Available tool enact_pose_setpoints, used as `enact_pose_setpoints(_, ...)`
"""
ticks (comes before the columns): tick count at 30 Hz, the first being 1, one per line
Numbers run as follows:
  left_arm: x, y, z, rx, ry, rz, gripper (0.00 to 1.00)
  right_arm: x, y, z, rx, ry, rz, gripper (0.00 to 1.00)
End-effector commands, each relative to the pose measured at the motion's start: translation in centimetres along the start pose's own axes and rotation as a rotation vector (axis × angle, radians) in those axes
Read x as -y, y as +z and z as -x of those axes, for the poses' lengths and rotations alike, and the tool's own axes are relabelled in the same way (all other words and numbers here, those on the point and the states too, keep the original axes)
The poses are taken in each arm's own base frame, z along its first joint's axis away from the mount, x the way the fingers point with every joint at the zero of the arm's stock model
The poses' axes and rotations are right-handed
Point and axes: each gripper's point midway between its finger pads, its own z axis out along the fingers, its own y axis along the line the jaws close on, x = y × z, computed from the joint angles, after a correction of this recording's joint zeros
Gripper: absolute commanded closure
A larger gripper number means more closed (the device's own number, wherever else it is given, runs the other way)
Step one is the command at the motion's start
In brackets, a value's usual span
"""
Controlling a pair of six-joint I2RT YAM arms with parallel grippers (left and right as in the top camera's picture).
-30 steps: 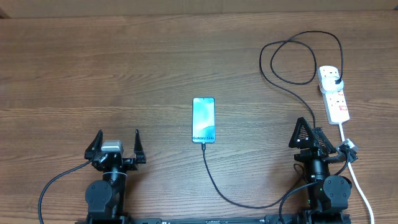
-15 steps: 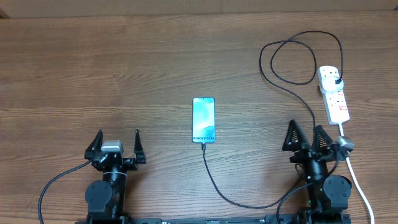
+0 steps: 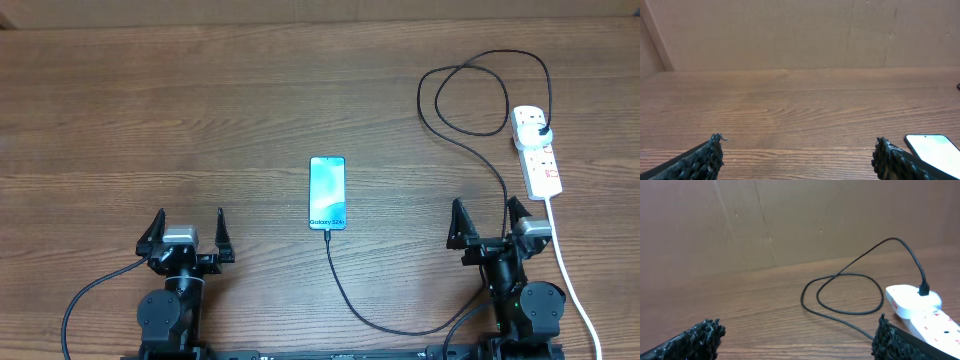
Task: Plug charger to phone and switch on socket
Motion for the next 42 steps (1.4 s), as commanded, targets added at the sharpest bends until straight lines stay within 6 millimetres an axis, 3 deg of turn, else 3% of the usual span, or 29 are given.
enact_pose_setpoints(1, 0.35, 0.00, -0.04, 0.005, 0.022, -0.017, 0.01, 0.33, -0.01, -0.06, 0.009, -0.049, -0.016, 0.00)
enact_pose_setpoints(6, 0.34, 0.00, -0.04, 0.005, 0.022, -0.017, 0.00, 1.26, -0.05, 0.07, 0.016, -0.048, -0.071, 0.00)
enact_pose_setpoints(42, 0.35, 0.00, -0.04, 0.005, 0.022, -0.017, 0.00, 1.20, -0.05, 0.05, 0.015, -0.048, -0.068, 0.00)
